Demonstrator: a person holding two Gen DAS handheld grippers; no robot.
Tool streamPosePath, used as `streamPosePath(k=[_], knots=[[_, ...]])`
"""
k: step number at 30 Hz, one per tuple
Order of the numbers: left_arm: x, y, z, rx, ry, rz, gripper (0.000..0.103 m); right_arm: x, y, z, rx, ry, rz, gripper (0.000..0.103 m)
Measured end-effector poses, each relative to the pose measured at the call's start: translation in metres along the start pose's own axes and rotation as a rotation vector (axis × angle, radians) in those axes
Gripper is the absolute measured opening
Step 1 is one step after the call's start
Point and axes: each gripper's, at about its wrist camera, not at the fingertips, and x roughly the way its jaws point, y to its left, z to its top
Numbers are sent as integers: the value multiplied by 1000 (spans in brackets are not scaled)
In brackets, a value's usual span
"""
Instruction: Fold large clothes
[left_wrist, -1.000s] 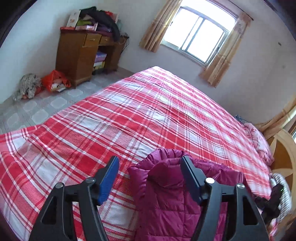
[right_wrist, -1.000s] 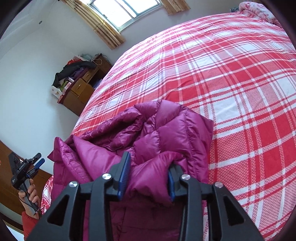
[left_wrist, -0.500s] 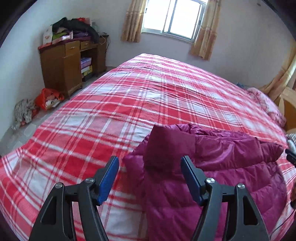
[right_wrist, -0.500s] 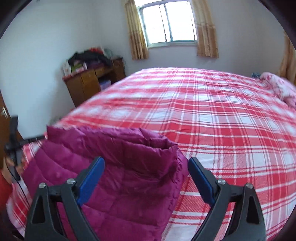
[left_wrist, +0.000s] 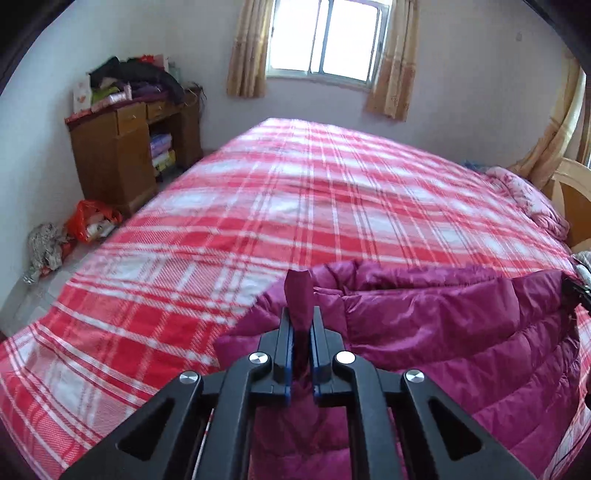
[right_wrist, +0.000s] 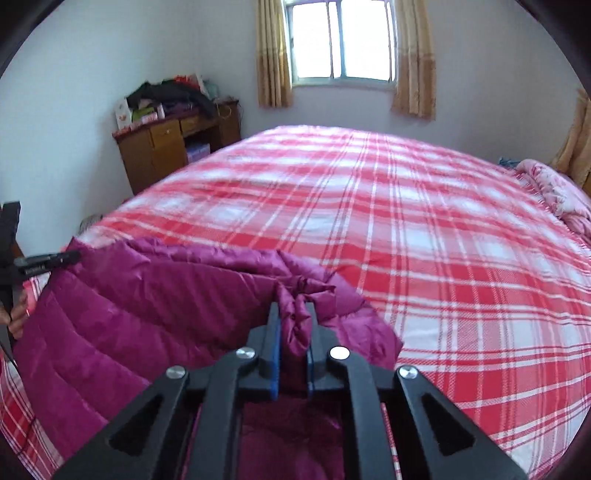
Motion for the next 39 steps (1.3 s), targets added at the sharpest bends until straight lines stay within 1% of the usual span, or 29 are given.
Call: streamPosePath(k=[3,5,7,8,9,10,11,13,15,16,17,22,23,24,26,28,31,33,34,35,36,37,39], knots=[[-5,4,27,-51,-52,24,7,-5,2,29,-18,-60,-45,12],[2,2,42,-51,-72,63,7,6,4,45,-27,-69,-80,12],[22,-3,54,-35,-76,141,7,31,3,54,-36,-58,-126,12],[32,-6,55,-21,-68,177,7,42,3,54,-35,-45,-141,12],[48,-9,54,-7,-46,219,7,58,2,53,-34,-20,-161,12],[70,-14,51,14,-5,267,7,74,3,49,-31,9,-181,12],[86,-16,45,32,28,298,7,87,3,43,-31,33,-199,12],[114,-20,28,70,86,341,7,116,3,25,-26,89,-223,12],[132,-19,16,64,118,353,8,134,-4,6,-1,143,-222,14],[137,-18,14,56,123,362,8,141,-7,1,16,165,-220,16],[141,-19,14,59,129,388,8,143,-10,1,24,175,-225,16],[154,-29,12,119,142,482,8,152,-9,-1,16,205,-257,17],[155,-31,12,131,144,494,8,153,-8,-1,10,210,-265,19],[157,-32,12,142,147,505,8,153,-6,-1,0,213,-276,20],[157,-32,12,146,151,509,8,153,-3,-1,-14,210,-292,20],[154,-29,13,133,150,490,8,151,-4,-1,-10,209,-291,21],[139,-14,17,47,135,390,8,145,-9,2,10,191,-281,24],[119,-2,23,-17,121,345,8,132,-9,7,12,153,-308,28],[107,0,26,-31,100,331,8,120,-7,11,7,119,-335,36],[98,-1,28,-33,79,325,8,110,-5,15,4,86,-350,47],[83,-3,33,-25,52,330,8,96,-2,20,4,42,-358,51],[73,-7,35,-16,37,335,8,81,3,26,9,1,-345,56],[54,-18,37,-6,16,310,8,63,14,36,19,-20,-294,56]])
